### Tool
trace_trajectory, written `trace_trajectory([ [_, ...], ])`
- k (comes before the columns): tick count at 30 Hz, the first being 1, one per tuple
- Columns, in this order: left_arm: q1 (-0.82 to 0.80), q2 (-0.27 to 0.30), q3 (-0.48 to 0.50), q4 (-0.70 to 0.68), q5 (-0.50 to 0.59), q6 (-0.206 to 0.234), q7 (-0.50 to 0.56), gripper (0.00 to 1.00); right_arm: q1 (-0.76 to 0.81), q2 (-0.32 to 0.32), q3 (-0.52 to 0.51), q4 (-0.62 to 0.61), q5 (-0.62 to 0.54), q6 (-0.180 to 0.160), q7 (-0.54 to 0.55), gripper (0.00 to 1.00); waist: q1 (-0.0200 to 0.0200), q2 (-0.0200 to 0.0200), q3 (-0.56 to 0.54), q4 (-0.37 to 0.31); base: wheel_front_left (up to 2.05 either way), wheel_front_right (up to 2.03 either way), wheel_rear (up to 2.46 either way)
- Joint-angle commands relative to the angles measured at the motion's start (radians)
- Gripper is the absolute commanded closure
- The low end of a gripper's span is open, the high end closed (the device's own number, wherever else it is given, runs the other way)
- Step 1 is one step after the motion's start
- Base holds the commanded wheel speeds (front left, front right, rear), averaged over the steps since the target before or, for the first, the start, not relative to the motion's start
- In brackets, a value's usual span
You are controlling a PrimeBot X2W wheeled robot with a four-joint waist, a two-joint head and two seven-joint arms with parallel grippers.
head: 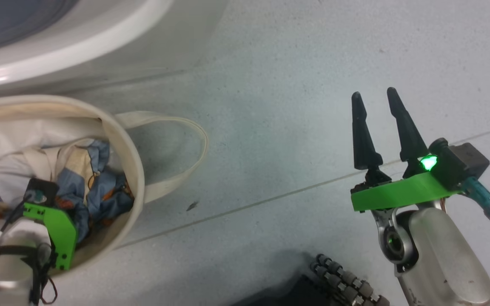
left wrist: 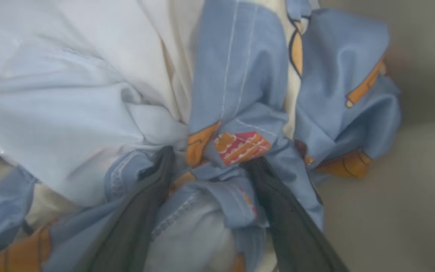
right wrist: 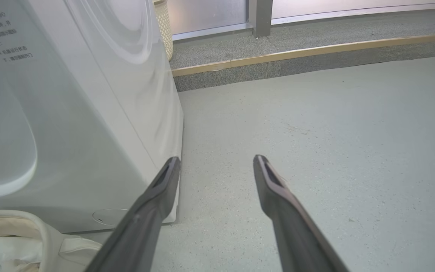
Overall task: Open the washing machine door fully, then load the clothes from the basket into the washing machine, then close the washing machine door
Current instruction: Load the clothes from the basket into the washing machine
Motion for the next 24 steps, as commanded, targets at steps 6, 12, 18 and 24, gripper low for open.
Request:
trace_trajectory([
  [6,-0.029,0.040,0.020,-0.001,-0.018,-0.021,-0.043,1.00,0.001,0.011,0.004,-0.036,-0.014,0.001,-0.012,0.00,-0.0001,0.0000,0.030,-0.004,0.00,0.00,0.00],
  [12,-0.033,0.014,0.017,-0.001,-0.038,-0.037,-0.082,1.00,-0.012,0.004,0.005,-0.021,-0.015,0.001,-0.012,0.00,-0.0001,0.0000,-0.008,0.029,0.00,0.00,0.00],
  [18,-0.002,-0.031,0.039,-0.002,-0.089,-0.057,-0.181,1.00,-0.022,-0.005,0.019,0.012,-0.001,0.001,-0.012,0.00,-0.0001,0.0000,-0.106,0.073,0.00,0.00,0.00],
  [24,0.044,-0.061,0.068,-0.031,-0.142,-0.072,-0.232,1.00,-0.009,-0.018,0.031,0.050,0.020,0.001,-0.012,0.00,-0.0001,0.0000,-0.208,0.115,0.00,0.00,0.00],
])
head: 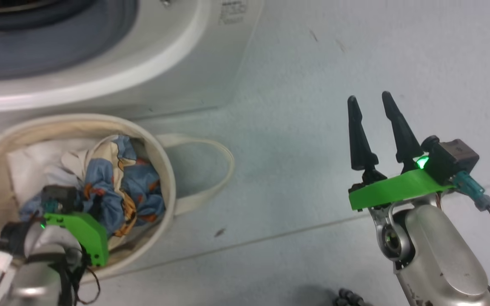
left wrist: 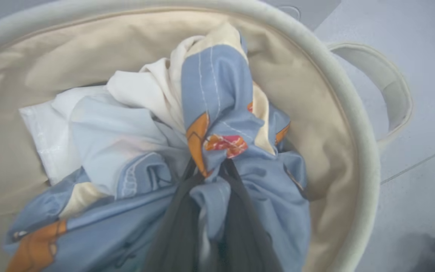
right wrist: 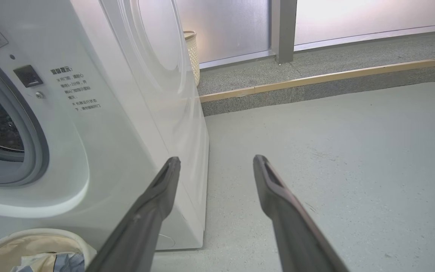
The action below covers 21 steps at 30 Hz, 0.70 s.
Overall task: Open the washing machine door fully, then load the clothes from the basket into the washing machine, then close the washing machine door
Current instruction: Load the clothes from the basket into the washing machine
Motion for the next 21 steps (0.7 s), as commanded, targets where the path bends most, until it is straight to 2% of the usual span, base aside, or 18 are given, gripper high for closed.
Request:
trace_trajectory([
  [1,0.031,0.025,0.034,-0.026,-0.013,-0.004,-0.017,1.00,0.028,-0.013,0.020,-0.020,0.007,0.001,-0.012,0.00,0.0001,0.0000,-0.074,0.043,0.00,0.00,0.00],
  [12,0.272,-0.013,0.150,-0.472,-0.063,-0.008,-0.021,1.00,0.106,-0.060,0.037,0.040,0.062,0.001,-0.012,0.00,0.0001,0.0000,-0.326,0.137,0.00,0.00,0.00],
  [21,0.410,-0.055,0.250,-0.802,-0.054,-0.004,-0.021,1.00,0.171,-0.094,0.025,0.046,0.093,0.001,-0.012,0.00,0.0001,0.0000,-0.438,0.184,0.00,0.00,0.00],
])
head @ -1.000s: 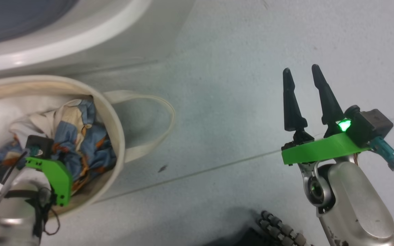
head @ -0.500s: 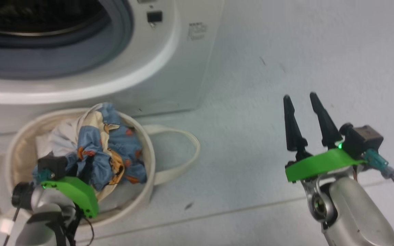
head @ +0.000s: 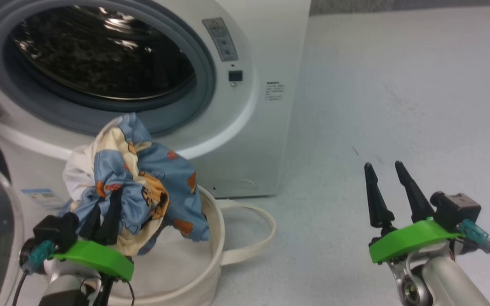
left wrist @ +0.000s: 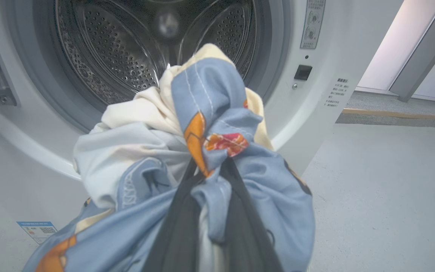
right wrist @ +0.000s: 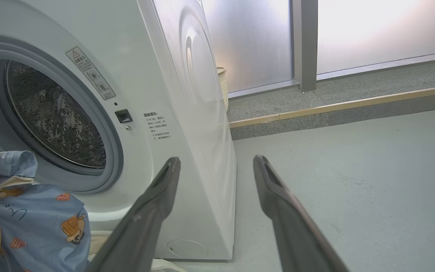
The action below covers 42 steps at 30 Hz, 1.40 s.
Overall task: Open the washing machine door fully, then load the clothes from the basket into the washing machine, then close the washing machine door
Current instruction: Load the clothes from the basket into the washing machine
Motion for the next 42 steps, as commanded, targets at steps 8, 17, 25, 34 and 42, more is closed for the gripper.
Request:
trace_trajectory([
  [8,0.030,-0.018,0.090,-0.159,0.016,0.002,-0.013,1.00,0.007,-0.021,0.027,-0.031,0.022,0.001,-0.012,0.00,0.0003,-0.0001,-0.045,0.030,0.00,0.00,0.00],
  [17,-0.031,-0.032,0.129,-0.190,0.026,0.000,-0.013,1.00,0.003,-0.024,0.036,-0.029,0.026,0.001,-0.012,0.00,0.0003,-0.0001,-0.032,0.007,0.00,0.00,0.00],
  [25,-0.183,-0.031,0.189,-0.180,0.049,0.006,-0.013,1.00,-0.012,-0.039,0.037,-0.034,0.019,0.001,-0.012,0.00,0.0003,-0.0001,0.011,-0.018,0.00,0.00,0.00],
  [34,-0.419,-0.008,0.304,-0.006,0.080,0.010,-0.013,1.00,-0.048,-0.059,0.027,-0.067,-0.006,0.001,-0.012,0.00,0.0003,-0.0001,0.165,-0.077,0.00,0.00,0.00],
  [42,-0.602,0.051,0.324,0.154,0.133,0.003,-0.013,1.00,-0.063,-0.040,-0.016,-0.117,-0.043,0.001,-0.012,0.00,0.0003,-0.0001,0.328,-0.128,0.00,0.00,0.00],
])
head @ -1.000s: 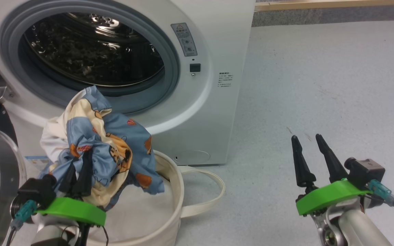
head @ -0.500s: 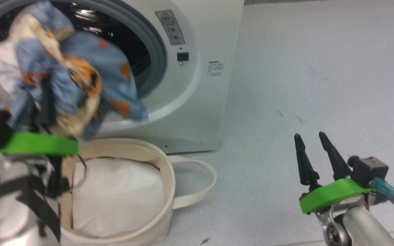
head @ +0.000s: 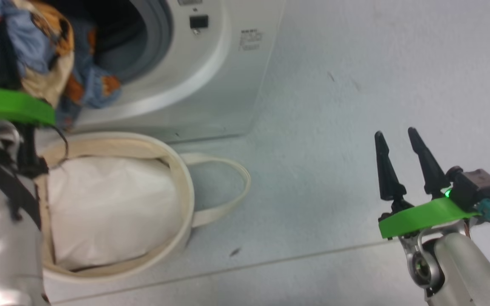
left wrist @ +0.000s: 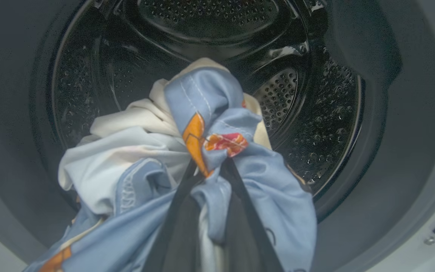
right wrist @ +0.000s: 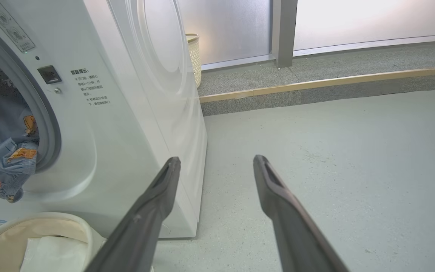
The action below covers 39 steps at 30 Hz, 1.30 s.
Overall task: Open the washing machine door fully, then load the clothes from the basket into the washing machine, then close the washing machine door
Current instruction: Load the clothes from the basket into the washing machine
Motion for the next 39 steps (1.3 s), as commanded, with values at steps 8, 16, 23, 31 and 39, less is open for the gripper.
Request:
trace_trajectory([
  [8,-0.191,0.122,-0.018,0.104,0.084,-0.006,-0.012,1.00,-0.005,0.029,-0.036,-0.074,-0.037,0.001,-0.012,0.00,-0.0003,0.0000,0.183,-0.080,0.00,0.00,0.00],
  [16,-0.338,0.123,-0.048,-0.122,0.093,-0.008,-0.012,1.00,-0.008,0.045,-0.072,-0.121,-0.053,0.001,-0.012,0.00,-0.0003,0.0000,0.268,-0.099,0.00,0.00,0.00],
  [23,-0.332,0.101,-0.027,-0.240,0.064,-0.012,-0.012,1.00,-0.003,0.052,-0.080,-0.129,-0.060,0.001,-0.012,0.00,-0.0003,0.0000,0.289,-0.100,0.00,0.00,0.00],
  [31,-0.334,0.132,-0.047,0.008,0.122,0.003,-0.012,1.00,0.001,0.060,-0.067,-0.124,-0.059,0.001,-0.012,0.00,-0.0003,0.0000,0.284,-0.106,0.01,0.01,0.01],
  [39,-0.402,0.181,-0.085,0.119,0.143,0.003,-0.012,0.76,0.006,0.069,-0.057,-0.123,-0.081,0.001,-0.012,0.00,-0.0003,0.0000,0.278,-0.105,0.10,0.10,0.10],
])
